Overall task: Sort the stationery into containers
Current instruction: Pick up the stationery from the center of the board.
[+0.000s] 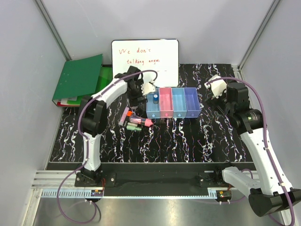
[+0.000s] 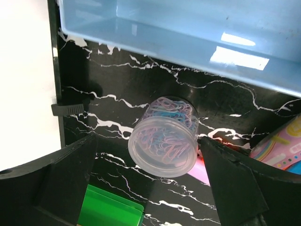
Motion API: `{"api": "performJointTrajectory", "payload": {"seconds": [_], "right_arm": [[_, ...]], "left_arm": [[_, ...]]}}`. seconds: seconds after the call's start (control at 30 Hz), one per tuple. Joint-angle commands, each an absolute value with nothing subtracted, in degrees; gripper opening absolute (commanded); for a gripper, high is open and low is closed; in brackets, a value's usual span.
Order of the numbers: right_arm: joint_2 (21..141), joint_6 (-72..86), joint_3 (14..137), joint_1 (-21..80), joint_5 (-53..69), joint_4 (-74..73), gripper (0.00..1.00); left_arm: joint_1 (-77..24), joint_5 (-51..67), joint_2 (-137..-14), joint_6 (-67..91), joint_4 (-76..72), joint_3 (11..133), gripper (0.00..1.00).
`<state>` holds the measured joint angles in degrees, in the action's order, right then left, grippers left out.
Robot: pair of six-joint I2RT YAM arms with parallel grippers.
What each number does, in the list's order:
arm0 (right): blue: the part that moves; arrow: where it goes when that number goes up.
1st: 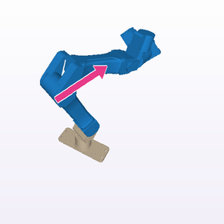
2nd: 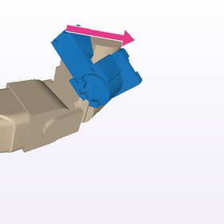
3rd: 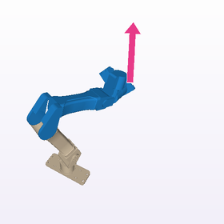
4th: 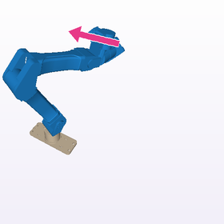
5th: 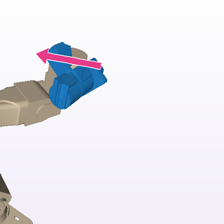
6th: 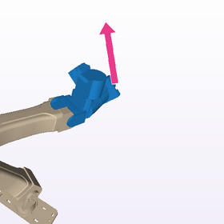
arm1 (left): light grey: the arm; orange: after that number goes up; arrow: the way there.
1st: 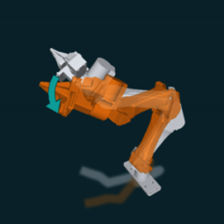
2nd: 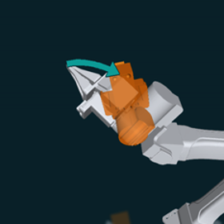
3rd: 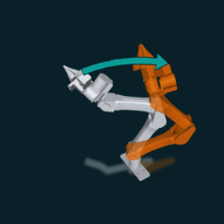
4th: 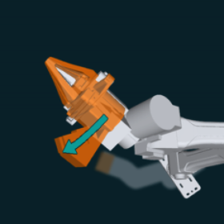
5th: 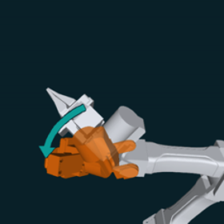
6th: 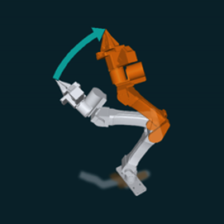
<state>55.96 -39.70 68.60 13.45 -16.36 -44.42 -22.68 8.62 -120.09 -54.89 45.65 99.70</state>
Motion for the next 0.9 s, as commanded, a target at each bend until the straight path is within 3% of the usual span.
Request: {"api": "performJointTrajectory", "payload": {"seconds": [0.0,0.27,0.4,0.47,0.53,0.63,0.67,0.87], "right_arm": [[56.25,-39.81,71.1,13.27,-16.26,-43.51,0.99],[56.43,-39.81,71.02,13.27,-16.35,-43.42,0.99],[56.34,-39.73,70.84,13.27,-16.35,-43.51,0.99],[56.42,-39.73,70.75,13.27,-16.35,-43.42,0.99],[56.43,-39.73,70.66,13.27,-16.35,-43.42,0.99],[56.34,-39.73,70.58,13.27,-16.43,-43.42,0.99],[56.25,-39.73,70.58,13.27,-16.44,-43.42,0.99],[56.08,-39.64,70.49,13.27,-16.35,-43.42,0.99]], "left_arm": [[-21.62,8.26,-119.62,-55.81,46.4,99.84,0.97],[-21.18,9.76,-120.76,-55.98,46.76,99.84,0.93],[-21.09,10.28,-121.73,-56.07,46.84,99.84,0.81],[-21.01,10.81,-121.9,-55.99,46.93,100.02,0.61],[-21.01,11.07,-122.17,-55.81,47.02,100.19,0.3],[-21.01,11.34,-122.43,-55.55,47.02,100.02,0.24],[-21.01,11.25,-122.34,-55.55,47.11,99.93,0.15],[-21.01,11.69,-121.38,-55.28,47.28,100.19,0.07]]}}
